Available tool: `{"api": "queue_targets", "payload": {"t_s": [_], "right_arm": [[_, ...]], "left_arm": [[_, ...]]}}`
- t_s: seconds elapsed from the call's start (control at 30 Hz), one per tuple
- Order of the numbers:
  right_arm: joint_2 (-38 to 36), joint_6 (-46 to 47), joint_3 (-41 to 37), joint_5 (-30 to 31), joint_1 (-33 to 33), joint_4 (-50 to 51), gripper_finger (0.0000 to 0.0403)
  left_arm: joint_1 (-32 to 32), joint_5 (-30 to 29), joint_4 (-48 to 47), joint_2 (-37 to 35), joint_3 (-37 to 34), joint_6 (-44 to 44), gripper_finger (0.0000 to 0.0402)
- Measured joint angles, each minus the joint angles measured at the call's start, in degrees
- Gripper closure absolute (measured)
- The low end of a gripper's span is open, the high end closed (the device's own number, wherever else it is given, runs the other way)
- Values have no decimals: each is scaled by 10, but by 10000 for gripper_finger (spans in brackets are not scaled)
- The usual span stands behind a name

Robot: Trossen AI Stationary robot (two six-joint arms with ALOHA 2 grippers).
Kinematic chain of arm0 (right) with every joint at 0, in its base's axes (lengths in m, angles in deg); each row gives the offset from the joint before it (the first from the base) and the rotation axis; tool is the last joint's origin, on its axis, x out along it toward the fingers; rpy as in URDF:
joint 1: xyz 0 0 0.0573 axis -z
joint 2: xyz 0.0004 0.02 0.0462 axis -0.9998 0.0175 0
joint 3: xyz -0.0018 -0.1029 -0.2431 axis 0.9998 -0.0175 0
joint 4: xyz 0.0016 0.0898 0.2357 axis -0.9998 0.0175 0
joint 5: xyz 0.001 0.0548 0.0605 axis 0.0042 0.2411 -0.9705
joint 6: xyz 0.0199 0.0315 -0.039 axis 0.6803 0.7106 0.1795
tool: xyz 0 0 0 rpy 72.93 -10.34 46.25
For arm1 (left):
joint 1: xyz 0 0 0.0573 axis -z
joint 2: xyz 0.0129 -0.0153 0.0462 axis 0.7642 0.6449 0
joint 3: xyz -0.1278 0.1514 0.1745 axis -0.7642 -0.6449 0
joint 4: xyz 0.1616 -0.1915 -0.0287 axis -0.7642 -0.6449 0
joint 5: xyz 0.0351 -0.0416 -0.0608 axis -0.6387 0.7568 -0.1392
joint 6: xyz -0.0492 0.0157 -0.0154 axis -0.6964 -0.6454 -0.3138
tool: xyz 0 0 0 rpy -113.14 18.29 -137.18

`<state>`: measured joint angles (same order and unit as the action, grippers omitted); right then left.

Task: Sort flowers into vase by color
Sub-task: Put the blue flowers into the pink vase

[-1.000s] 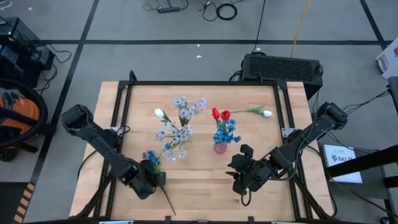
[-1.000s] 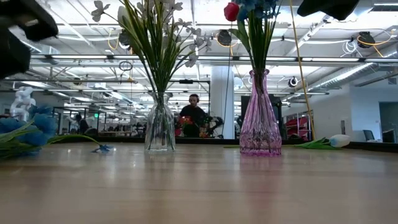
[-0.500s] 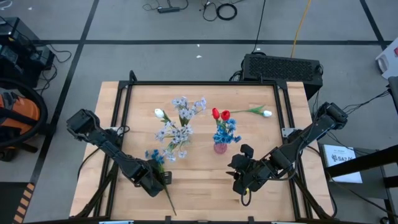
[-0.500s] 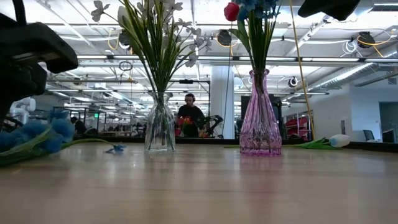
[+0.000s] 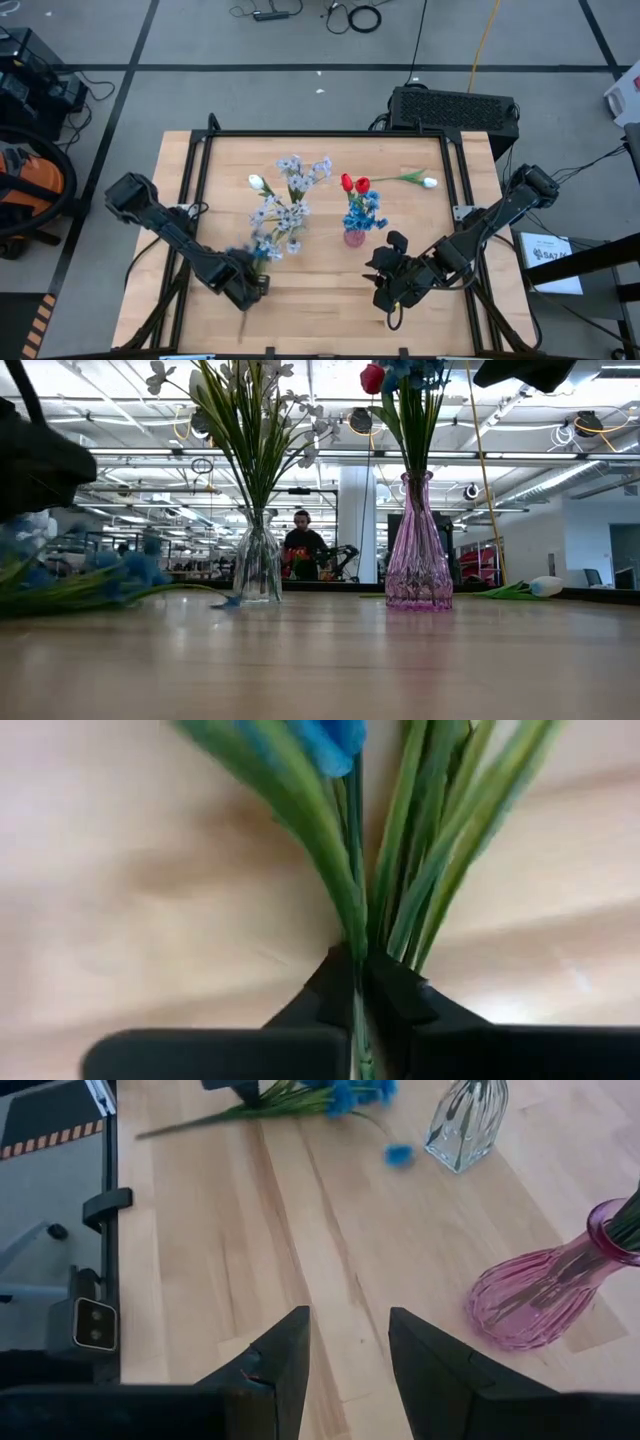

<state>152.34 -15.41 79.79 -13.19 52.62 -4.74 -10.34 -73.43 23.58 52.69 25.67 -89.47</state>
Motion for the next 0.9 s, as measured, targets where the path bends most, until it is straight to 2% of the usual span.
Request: {"api": "queue_targets", "payload": {"t_s": [0.23, 0.47, 0.77, 0.9], "right_arm": [[0, 22, 0, 0, 0, -1, 273], [0, 22, 0, 1, 0, -22, 273], [0, 23, 0, 1, 0, -29, 273], [0, 23, 0, 1, 0, -34, 273]], "left_arm": [[1, 14, -137, -40, -7, 50, 390], [7, 19, -128, -50, -6, 45, 386], [7, 36, -129, -51, -5, 61, 300], [7, 64, -136, -52, -4, 61, 277]]}}
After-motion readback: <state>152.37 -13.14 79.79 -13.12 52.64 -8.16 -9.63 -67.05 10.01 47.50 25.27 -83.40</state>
